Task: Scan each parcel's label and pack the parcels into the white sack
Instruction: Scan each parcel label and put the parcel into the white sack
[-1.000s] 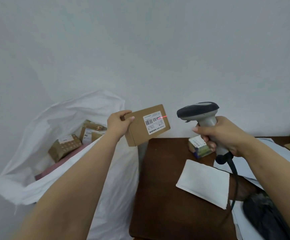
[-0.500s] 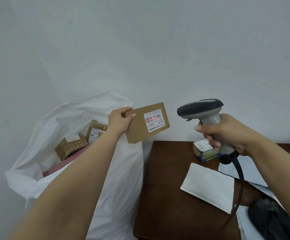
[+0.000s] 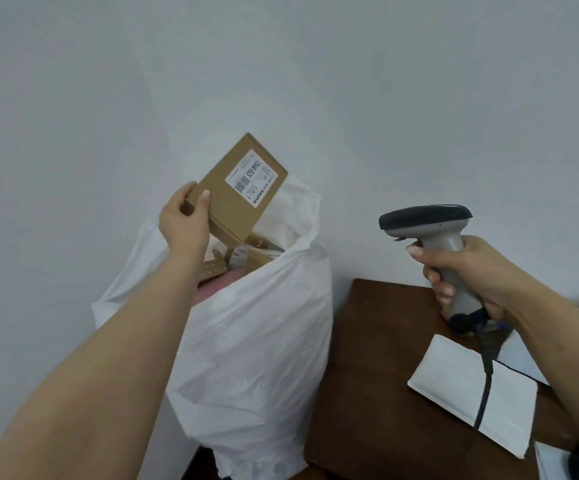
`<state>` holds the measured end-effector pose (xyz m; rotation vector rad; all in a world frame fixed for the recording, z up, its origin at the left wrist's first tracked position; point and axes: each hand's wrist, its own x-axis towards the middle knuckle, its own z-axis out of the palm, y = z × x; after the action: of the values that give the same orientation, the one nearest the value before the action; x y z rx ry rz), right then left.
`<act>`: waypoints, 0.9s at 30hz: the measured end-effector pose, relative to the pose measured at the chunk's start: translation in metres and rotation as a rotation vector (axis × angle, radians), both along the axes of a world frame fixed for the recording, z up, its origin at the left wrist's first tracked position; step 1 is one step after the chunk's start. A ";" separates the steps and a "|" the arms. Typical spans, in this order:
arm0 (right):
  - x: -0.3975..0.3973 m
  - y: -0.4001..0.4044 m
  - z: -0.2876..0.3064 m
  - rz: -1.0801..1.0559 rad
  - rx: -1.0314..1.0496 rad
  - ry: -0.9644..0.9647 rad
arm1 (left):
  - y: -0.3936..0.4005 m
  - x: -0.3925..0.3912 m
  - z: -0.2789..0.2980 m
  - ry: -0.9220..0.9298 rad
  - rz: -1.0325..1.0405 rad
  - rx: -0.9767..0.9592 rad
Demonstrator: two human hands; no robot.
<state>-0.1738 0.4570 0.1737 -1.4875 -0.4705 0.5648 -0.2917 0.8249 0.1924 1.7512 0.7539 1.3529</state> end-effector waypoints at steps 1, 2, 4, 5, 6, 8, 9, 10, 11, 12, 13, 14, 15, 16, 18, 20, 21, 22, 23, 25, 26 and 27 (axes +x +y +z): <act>0.000 0.005 -0.002 0.005 -0.004 0.006 | 0.007 -0.006 -0.003 0.071 0.058 0.000; 0.001 0.009 -0.005 0.009 -0.008 0.010 | 0.015 -0.009 -0.009 0.211 0.115 -0.026; 0.003 0.015 -0.008 0.005 -0.016 0.020 | 0.021 -0.012 -0.023 0.601 0.228 -0.153; 0.004 0.017 -0.010 -0.001 -0.023 0.028 | 0.020 -0.013 -0.028 0.750 0.248 -0.181; 0.005 0.018 -0.012 -0.006 -0.032 0.036 | 0.018 -0.013 -0.033 0.832 0.233 -0.160; 0.008 0.017 -0.016 -0.030 -0.058 0.053 | 0.010 -0.003 -0.043 0.834 0.122 0.006; 0.008 0.015 -0.018 -0.046 -0.070 0.064 | 0.002 0.006 -0.047 0.801 0.048 0.114; 0.010 0.012 -0.020 -0.061 -0.078 0.078 | -0.007 0.015 -0.052 0.765 -0.028 0.220; 0.011 0.007 -0.023 -0.077 -0.080 0.095 | -0.021 0.025 -0.055 0.731 -0.100 0.322; 0.012 0.001 -0.025 -0.097 -0.085 0.113 | -0.034 0.036 -0.058 0.705 -0.162 0.405; 0.014 -0.006 -0.028 -0.128 -0.093 0.131 | -0.047 0.048 -0.063 0.677 -0.221 0.472; 0.016 -0.016 -0.032 -0.170 -0.097 0.150 | -0.061 0.061 -0.068 0.647 -0.278 0.523; 0.017 -0.027 -0.036 -0.216 -0.096 0.174 | -0.077 0.075 -0.074 0.627 -0.337 0.553; 0.019 -0.040 -0.041 -0.260 -0.091 0.203 | -0.095 0.088 -0.080 0.614 -0.393 0.565; 0.022 -0.070 -0.051 -0.340 -0.086 0.261 | -0.138 0.112 -0.091 0.611 -0.524 0.563; 0.023 -0.103 -0.061 -0.413 -0.092 0.309 | -0.184 0.134 -0.104 0.628 -0.658 0.558; 0.024 -0.122 -0.065 -0.446 -0.092 0.334 | -0.208 0.144 -0.109 0.635 -0.723 0.558; 0.024 -0.140 -0.068 -0.478 -0.087 0.360 | -0.231 0.154 -0.112 0.635 -0.782 0.560; 0.025 -0.158 -0.071 -0.509 -0.079 0.383 | -0.253 0.164 -0.115 0.635 -0.833 0.566; 0.027 -0.194 -0.076 -0.568 -0.065 0.414 | -0.296 0.182 -0.117 0.639 -0.925 0.586; 0.029 -0.212 -0.078 -0.599 -0.059 0.423 | -0.318 0.191 -0.118 0.639 -0.968 0.595; 0.031 -0.230 -0.079 -0.631 -0.051 0.431 | -0.339 0.199 -0.120 0.644 -1.005 0.600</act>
<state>-0.1431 0.2267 0.0942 -1.4127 0.3474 0.3724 -0.0923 0.4854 0.0725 2.5471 -0.3213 0.3024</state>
